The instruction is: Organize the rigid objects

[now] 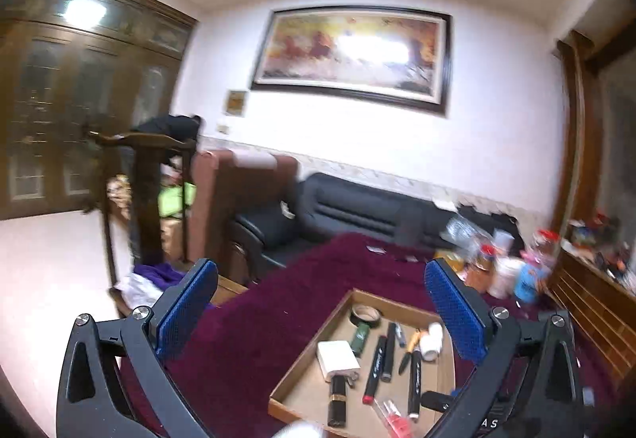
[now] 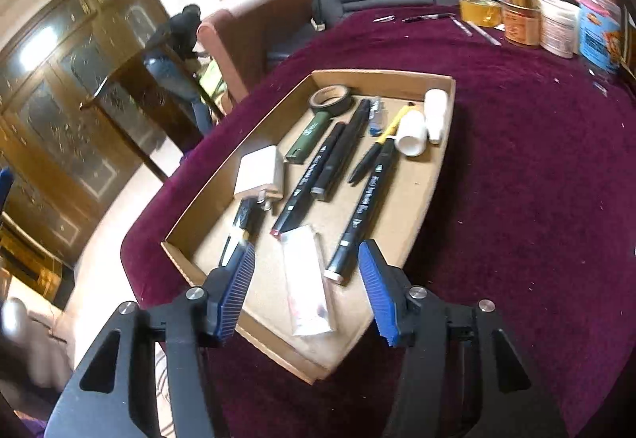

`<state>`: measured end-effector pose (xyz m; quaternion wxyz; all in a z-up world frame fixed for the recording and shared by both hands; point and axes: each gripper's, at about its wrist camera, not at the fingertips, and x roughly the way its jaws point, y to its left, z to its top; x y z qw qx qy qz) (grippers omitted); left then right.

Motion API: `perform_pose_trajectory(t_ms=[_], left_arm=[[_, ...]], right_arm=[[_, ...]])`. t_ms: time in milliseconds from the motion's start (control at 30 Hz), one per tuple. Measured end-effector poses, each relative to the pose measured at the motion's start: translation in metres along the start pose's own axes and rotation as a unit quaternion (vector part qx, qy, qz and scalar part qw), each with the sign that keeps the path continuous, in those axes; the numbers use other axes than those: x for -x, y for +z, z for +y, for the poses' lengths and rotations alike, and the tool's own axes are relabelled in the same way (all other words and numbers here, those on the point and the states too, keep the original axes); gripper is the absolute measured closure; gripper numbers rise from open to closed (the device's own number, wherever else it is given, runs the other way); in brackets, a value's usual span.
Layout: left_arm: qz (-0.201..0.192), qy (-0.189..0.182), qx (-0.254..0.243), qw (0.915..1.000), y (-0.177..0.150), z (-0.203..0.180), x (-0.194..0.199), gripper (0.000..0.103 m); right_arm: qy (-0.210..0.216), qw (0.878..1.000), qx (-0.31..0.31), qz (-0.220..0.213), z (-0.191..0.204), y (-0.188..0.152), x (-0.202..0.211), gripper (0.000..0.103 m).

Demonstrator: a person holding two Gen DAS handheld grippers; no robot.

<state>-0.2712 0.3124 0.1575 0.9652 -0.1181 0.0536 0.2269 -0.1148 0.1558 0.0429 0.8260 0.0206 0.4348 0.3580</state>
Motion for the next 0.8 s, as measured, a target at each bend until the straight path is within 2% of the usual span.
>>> perform_pose_trajectory(t_ms=[67, 133, 200, 300, 400, 500, 800], left_arm=[[0.044, -0.017, -0.012, 0.9988, -0.001, -0.006, -0.011, 0.001], [0.121, -0.049, -0.031, 0.9909, -0.011, -0.015, -0.034, 0.001], [0.18, -0.031, -0.05, 0.982, -0.027, -0.023, -0.056, 0.001], [0.204, 0.003, -0.068, 0.9766, -0.047, -0.031, -0.068, 0.001], [0.22, 0.021, -0.079, 0.9721, -0.059, -0.039, -0.073, 0.001], [0.234, 0.024, -0.087, 0.9681, -0.068, -0.05, -0.075, 0.001], [0.238, 0.041, -0.111, 0.964, -0.071, -0.068, -0.058, 0.001]], right_arm=[[-0.001, 1.0, -0.013, -0.005, -0.007, -0.004, 0.005, 0.049], [-0.006, 1.0, -0.02, -0.013, -0.013, -0.011, 0.012, 0.049], [-0.02, 0.999, -0.023, -0.024, -0.018, -0.021, 0.022, 0.049], [-0.047, 0.998, -0.021, -0.038, -0.024, -0.035, 0.036, 0.049], [-0.079, 0.995, -0.005, -0.053, -0.024, -0.049, 0.046, 0.049], [-0.104, 0.992, 0.007, -0.066, -0.023, -0.055, 0.049, 0.049], [-0.099, 0.993, 0.017, -0.068, -0.026, -0.056, 0.049, 0.049]])
